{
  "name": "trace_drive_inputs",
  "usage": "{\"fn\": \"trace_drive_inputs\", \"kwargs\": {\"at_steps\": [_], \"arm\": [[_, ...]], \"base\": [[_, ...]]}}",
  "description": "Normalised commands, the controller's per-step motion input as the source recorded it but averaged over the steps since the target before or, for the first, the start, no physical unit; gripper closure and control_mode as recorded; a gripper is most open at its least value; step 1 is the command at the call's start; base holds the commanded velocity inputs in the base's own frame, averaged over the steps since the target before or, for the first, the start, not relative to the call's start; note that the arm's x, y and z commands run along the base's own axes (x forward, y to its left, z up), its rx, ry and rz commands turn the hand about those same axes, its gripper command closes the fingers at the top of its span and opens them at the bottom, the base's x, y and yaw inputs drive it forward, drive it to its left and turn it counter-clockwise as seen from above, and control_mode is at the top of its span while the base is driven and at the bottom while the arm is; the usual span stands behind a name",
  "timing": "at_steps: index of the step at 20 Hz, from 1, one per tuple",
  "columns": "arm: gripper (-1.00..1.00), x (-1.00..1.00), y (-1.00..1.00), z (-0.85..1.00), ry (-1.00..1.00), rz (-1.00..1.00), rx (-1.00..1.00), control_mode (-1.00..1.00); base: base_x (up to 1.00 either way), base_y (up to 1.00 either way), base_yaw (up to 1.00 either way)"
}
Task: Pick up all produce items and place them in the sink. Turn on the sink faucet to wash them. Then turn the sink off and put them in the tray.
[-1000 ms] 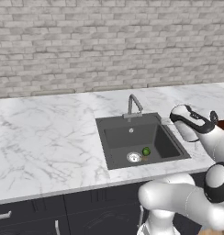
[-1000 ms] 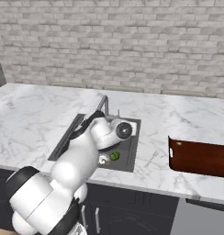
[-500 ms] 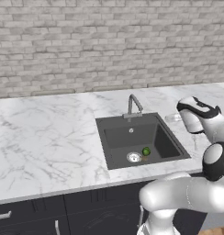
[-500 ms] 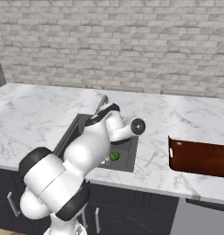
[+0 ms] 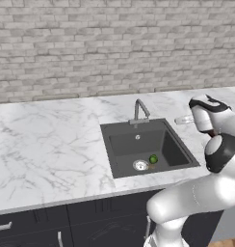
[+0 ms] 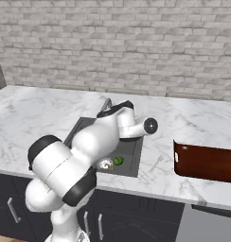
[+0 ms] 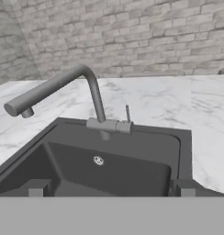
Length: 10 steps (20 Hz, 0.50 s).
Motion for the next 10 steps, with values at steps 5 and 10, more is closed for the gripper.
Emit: {"fn": "trace_drive_inputs", "kwargs": {"at_steps": [5, 10], "arm": [[-1.00, 0.26, -0.01, 0.00, 0.00, 0.05, 0.00, -1.00], [-1.00, 0.30, 0.00, 0.01, 0.00, 0.06, 0.00, -1.00]], "base": [[0.00, 0.00, 0.00], [0.00, 0.00, 0.00]]}}
